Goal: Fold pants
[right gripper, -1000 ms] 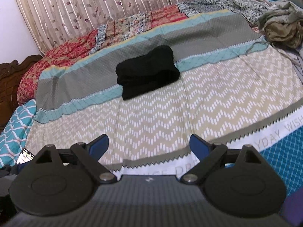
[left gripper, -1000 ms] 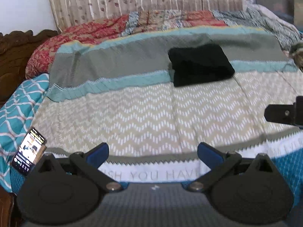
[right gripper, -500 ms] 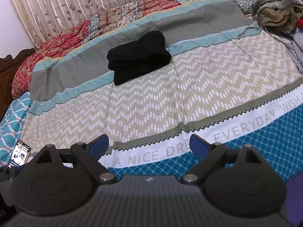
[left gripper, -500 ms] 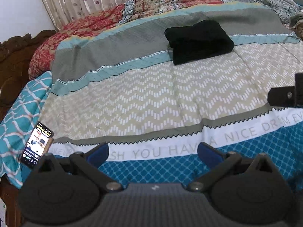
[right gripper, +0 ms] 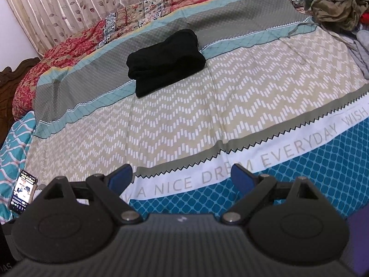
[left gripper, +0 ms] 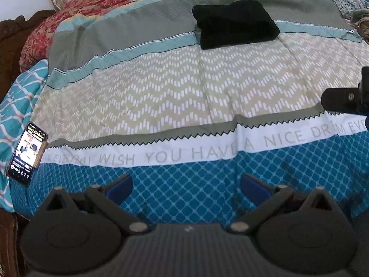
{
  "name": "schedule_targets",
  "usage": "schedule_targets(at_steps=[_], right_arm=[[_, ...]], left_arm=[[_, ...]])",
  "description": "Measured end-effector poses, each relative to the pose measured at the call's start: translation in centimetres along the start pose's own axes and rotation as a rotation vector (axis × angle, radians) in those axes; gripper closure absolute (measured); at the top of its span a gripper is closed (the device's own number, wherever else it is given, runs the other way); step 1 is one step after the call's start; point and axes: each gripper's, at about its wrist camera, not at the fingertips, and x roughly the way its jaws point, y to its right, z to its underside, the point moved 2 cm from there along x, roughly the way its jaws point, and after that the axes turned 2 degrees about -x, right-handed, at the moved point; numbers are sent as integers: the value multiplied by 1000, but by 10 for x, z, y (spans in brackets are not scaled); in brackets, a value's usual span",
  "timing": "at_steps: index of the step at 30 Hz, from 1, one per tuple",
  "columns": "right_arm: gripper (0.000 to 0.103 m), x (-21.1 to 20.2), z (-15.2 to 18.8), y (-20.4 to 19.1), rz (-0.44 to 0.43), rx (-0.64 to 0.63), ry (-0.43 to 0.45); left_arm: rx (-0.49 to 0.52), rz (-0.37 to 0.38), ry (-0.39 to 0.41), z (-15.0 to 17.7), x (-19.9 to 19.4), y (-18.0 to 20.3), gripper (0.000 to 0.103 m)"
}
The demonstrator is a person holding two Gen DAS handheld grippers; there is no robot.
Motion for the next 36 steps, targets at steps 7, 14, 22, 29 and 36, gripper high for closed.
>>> schedule_targets(at_steps=[7, 14, 22, 29, 36], right_arm=[[9, 2, 2, 0, 1, 4, -14], [9, 6, 4, 2, 2, 15, -28], [9, 9, 5, 4, 2, 26, -38], [9, 9, 6, 3, 2, 24, -37], [9, 10, 6, 3, 1, 20, -36]], left_arm=[[-4, -6, -5, 0, 1, -1, 0], [-4, 5, -35, 2, 6, -1, 0], [-7, 6, -31, 3, 6, 0, 0], [-20, 10, -15, 2, 3, -2, 0], [-25, 10, 6, 2, -2, -1, 0]])
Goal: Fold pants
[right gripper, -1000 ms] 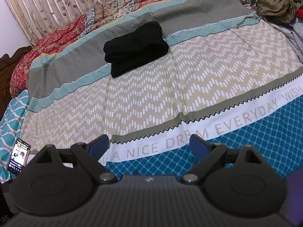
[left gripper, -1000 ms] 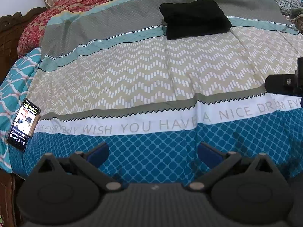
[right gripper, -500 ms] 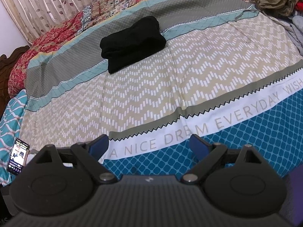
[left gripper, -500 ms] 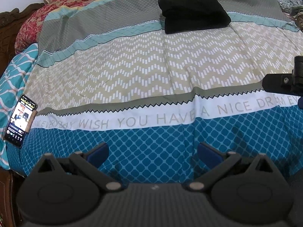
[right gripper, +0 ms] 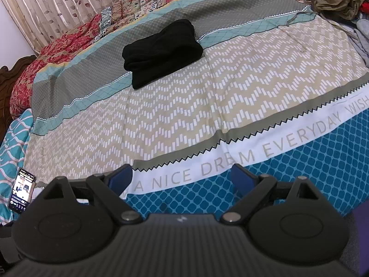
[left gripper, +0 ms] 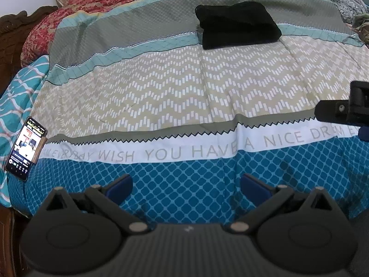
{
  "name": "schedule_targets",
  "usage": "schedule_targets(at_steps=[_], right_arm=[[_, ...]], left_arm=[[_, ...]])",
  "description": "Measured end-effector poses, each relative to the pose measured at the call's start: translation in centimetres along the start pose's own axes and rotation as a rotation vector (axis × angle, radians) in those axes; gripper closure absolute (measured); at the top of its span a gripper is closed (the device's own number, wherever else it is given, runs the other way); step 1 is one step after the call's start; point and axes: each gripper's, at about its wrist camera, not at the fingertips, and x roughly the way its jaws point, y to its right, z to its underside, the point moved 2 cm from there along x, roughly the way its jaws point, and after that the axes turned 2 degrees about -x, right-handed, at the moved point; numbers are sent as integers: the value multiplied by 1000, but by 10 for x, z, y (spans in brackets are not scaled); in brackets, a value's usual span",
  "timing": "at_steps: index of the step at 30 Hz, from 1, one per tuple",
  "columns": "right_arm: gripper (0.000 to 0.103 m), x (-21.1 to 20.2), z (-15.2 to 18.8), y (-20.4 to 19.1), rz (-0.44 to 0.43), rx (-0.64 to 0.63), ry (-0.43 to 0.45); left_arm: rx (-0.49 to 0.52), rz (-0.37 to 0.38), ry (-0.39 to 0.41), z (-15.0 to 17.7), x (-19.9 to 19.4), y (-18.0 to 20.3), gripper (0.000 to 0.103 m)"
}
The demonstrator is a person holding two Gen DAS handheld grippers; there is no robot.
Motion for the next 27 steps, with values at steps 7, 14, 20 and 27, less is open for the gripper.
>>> schedule_targets(at_steps=[7, 14, 20, 27], right_arm=[[9, 0, 1, -3, 3, -8, 4], [9, -4, 1, -5, 9, -26, 23], [9, -5, 1, -7, 15, -33, 36], [9, -6, 0, -7, 18, -37, 46]], left_arm=[[-1, 3, 20, 0, -5, 0, 0], [-1, 3, 35, 1, -8, 0, 0], [-1, 2, 52, 1, -11, 0, 0], [2, 0, 72, 0, -15, 0, 0]])
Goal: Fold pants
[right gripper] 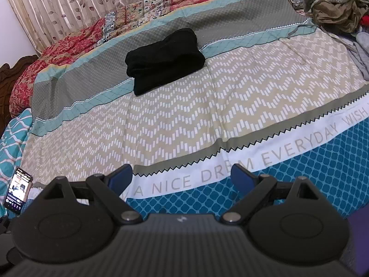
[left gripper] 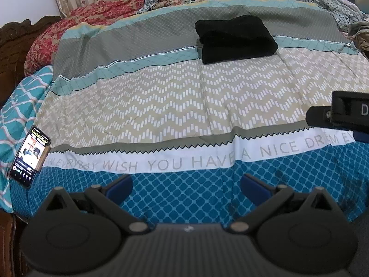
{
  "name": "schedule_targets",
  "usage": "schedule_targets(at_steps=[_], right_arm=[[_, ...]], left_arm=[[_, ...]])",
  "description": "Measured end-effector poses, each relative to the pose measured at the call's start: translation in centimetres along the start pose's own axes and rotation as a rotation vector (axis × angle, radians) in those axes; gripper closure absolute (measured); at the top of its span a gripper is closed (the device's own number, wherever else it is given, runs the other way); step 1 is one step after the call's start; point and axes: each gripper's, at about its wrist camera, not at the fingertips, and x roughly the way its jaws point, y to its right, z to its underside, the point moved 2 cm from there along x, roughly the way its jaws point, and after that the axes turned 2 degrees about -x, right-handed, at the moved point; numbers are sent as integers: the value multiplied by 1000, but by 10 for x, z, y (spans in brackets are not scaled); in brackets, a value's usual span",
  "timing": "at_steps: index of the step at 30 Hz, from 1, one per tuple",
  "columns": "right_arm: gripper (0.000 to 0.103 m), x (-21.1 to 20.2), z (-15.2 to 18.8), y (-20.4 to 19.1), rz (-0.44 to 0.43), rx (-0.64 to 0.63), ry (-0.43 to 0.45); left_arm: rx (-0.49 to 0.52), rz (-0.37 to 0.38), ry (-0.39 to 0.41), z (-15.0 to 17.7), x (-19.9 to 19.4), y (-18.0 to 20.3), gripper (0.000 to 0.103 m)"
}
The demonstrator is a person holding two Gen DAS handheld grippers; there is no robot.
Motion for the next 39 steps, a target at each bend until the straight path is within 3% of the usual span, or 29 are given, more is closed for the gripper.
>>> schedule_targets(at_steps=[30, 39], right_arm=[[9, -3, -4, -5, -4, -16, 9], [9, -3, -4, -4, -7, -19, 9]], left_arm=[[-27, 25, 54, -5, -11, -4, 0], [-26, 28, 14, -3, -6, -3, 0]])
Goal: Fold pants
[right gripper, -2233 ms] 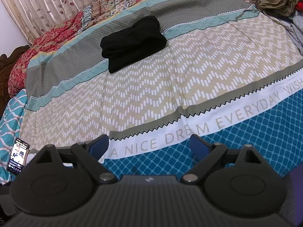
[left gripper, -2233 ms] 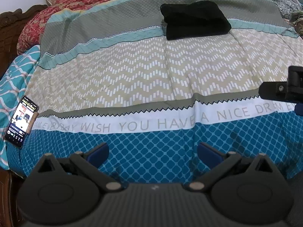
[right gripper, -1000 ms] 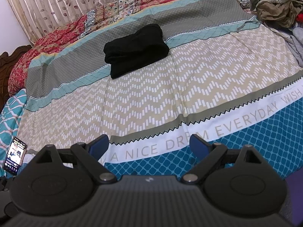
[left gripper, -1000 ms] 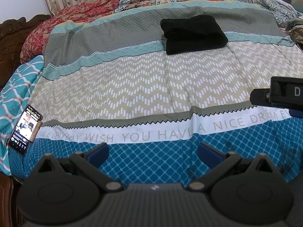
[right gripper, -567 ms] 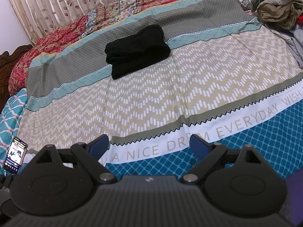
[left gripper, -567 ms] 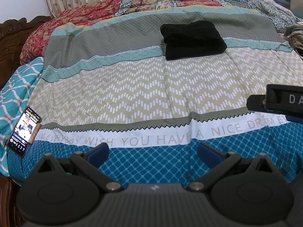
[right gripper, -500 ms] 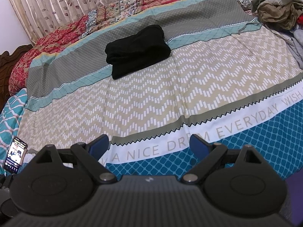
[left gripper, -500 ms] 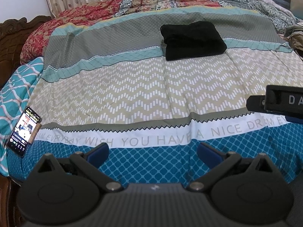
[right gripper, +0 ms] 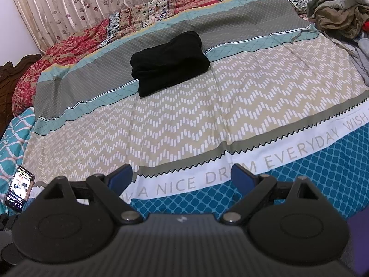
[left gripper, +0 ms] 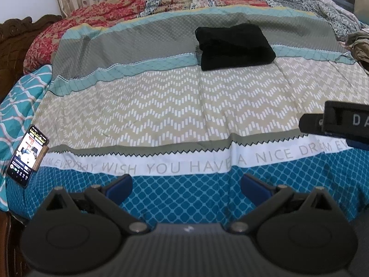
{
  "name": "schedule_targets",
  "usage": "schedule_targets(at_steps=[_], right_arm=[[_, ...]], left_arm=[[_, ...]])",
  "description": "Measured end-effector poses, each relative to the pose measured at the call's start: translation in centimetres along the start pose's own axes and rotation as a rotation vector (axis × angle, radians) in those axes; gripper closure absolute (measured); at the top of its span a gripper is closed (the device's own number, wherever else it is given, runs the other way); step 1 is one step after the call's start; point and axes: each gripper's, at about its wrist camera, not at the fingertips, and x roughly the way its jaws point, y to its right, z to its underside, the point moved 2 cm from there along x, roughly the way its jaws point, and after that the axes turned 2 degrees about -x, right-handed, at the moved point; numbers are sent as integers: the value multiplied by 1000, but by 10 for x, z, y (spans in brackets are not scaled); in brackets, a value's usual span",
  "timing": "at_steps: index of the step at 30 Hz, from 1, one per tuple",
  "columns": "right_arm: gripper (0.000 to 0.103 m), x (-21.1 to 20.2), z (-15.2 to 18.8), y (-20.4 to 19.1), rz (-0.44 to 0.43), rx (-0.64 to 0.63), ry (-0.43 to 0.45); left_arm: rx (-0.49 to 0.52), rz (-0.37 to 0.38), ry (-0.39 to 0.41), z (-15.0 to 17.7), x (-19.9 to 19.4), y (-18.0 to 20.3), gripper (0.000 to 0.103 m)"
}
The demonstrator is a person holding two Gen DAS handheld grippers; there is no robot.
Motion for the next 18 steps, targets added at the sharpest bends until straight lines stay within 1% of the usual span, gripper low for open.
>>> schedule_targets(at_steps=[4, 6, 18], right_arm=[[9, 0, 0, 0, 0, 1, 0], [9, 0, 0, 0, 0, 1, 0], [9, -1, 3, -1, -5, -4, -6]], left_arm=[[-7, -15, -26, 2, 3, -1, 0], [-13, -10, -33, 2, 4, -3, 0], [-8, -5, -39, 3, 2, -2, 0]])
